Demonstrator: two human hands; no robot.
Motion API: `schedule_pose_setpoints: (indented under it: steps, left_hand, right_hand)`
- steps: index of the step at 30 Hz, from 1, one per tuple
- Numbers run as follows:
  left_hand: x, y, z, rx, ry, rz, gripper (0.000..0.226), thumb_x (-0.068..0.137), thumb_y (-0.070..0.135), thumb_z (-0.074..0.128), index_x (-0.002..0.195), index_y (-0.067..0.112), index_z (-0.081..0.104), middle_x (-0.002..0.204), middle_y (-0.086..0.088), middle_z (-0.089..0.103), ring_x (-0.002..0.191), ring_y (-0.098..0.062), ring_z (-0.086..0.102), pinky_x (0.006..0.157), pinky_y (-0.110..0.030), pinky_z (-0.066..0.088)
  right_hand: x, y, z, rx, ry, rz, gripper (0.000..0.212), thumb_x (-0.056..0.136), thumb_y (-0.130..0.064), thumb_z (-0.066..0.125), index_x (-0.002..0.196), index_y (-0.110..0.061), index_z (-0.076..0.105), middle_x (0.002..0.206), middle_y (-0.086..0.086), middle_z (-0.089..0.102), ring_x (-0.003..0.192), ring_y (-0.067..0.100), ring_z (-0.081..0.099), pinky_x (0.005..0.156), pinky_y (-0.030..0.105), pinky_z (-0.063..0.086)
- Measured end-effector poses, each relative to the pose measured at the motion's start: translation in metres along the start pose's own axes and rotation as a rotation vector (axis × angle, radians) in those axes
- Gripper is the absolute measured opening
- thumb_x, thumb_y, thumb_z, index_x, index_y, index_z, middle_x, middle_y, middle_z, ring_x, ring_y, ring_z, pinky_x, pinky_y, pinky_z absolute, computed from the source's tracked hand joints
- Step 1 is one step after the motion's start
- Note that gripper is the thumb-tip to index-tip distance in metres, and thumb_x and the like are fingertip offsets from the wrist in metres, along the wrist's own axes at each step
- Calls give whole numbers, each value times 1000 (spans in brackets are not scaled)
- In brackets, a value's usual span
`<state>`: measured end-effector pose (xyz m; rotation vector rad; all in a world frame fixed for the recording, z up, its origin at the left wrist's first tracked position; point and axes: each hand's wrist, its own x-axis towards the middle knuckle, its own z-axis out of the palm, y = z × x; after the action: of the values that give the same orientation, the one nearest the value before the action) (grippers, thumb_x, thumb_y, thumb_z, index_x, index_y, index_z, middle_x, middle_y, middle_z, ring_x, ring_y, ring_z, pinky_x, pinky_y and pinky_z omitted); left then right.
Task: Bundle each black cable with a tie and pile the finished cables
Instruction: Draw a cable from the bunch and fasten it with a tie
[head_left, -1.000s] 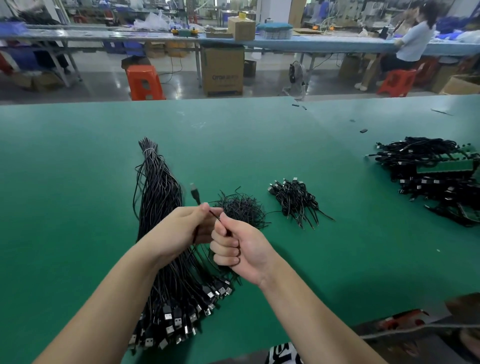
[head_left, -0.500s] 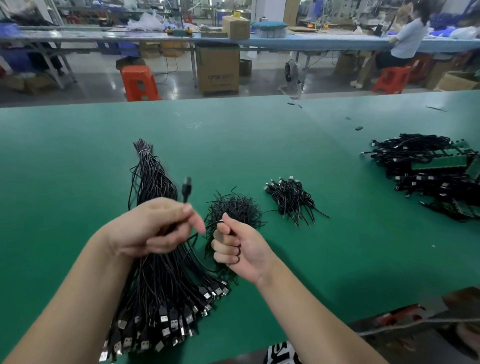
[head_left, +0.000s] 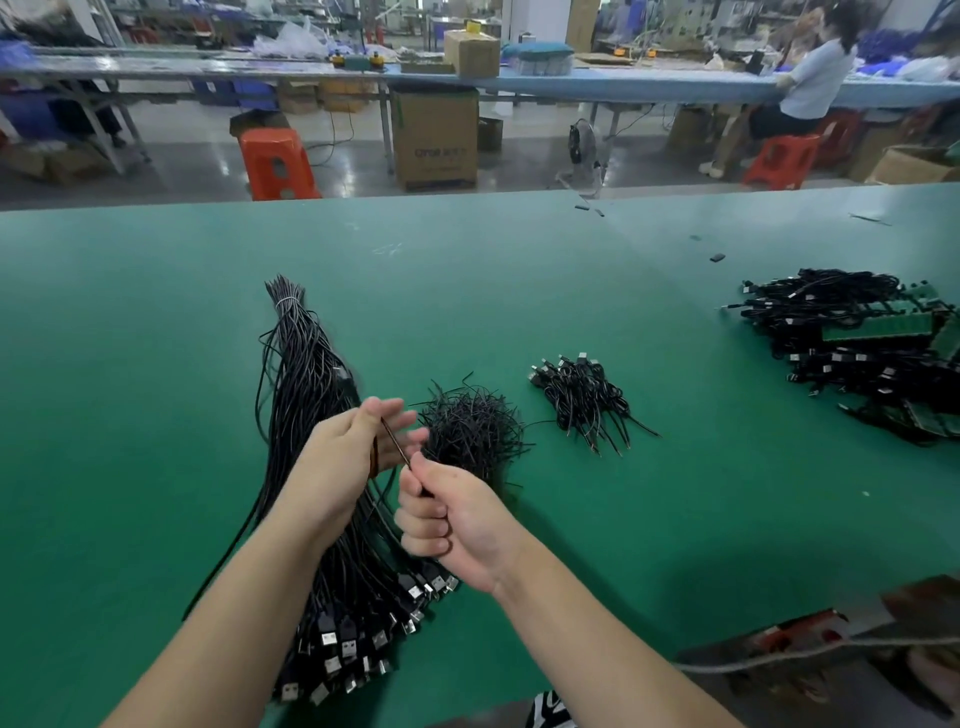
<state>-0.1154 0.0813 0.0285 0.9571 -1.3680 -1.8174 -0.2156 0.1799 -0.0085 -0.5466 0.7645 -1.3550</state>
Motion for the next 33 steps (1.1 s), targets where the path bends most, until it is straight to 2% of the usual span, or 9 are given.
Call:
schedule_pose_setpoints:
  steps: [4,6,9,12,14,18,24,28,33]
  left_hand:
    - [10,14,1,-545,31,-131,41,109,28,35,110,-4,60,87,-12,76,66,-12,71,51,-20,54]
    - [9,21,-7,-543,-107,-178,36,103,28,44,105,-1,64,68,0,64,38,-1,43,33,-15,32]
    - [2,26,-20,-221,-520,-145,38,98,26,50,101,-3,73,57,-2,42,34,-2,26,34,-17,22]
    - [-2,33,-34,292,-907,-119,43,102,30,46,109,-3,72,69,-11,68,38,-8,32,39,-23,23]
    - [-2,39,-40,616,-976,-148,43,104,34,43,111,5,74,83,-13,76,40,-11,35,42,-26,26]
    - [-3,34,-33,928,-786,-191,35,109,29,38,113,10,68,92,-4,78,41,-12,47,45,-23,42]
    - [6,11,5,211,9,-98,31,108,24,40,104,6,64,102,-15,74,78,-20,76,65,-27,60]
    - [7,8,20,-184,8,-107,39,110,25,34,106,-3,61,92,-16,76,82,-28,76,65,-28,61]
    - [8,15,10,-323,-43,-80,33,108,24,40,101,1,62,66,2,57,47,-8,46,43,-21,42]
  right_hand:
    - [-1,9,-3,40,62,17,39,106,-33,43,70,-21,52,57,-7,23,48,8,17,40,18,21]
    - [-1,6,-8,88,98,0,41,107,-33,41,69,-21,51,57,-7,22,48,8,17,40,19,21]
    - [-1,0,-13,169,103,5,42,105,-35,42,66,-21,52,53,-9,25,44,7,21,39,19,23]
    - [-1,-7,-17,155,112,-13,39,101,-38,48,66,-22,54,52,-11,29,42,5,26,38,19,24]
    - [-1,-14,-20,165,106,-22,37,101,-37,50,68,-21,54,54,-10,27,43,5,24,37,18,25]
    - [-1,-23,-18,92,79,-38,39,105,-35,44,71,-20,56,58,-8,23,46,7,19,38,19,23]
    - [2,-13,-2,-173,85,-101,32,108,-29,42,80,-19,55,59,-7,26,47,7,20,42,18,20]
    - [2,6,3,-397,175,-142,34,108,-25,42,78,-21,56,57,-8,40,47,7,30,43,19,27]
    - [-6,7,-17,-924,359,-260,31,105,-24,47,78,-20,61,63,-5,62,57,13,56,62,32,53]
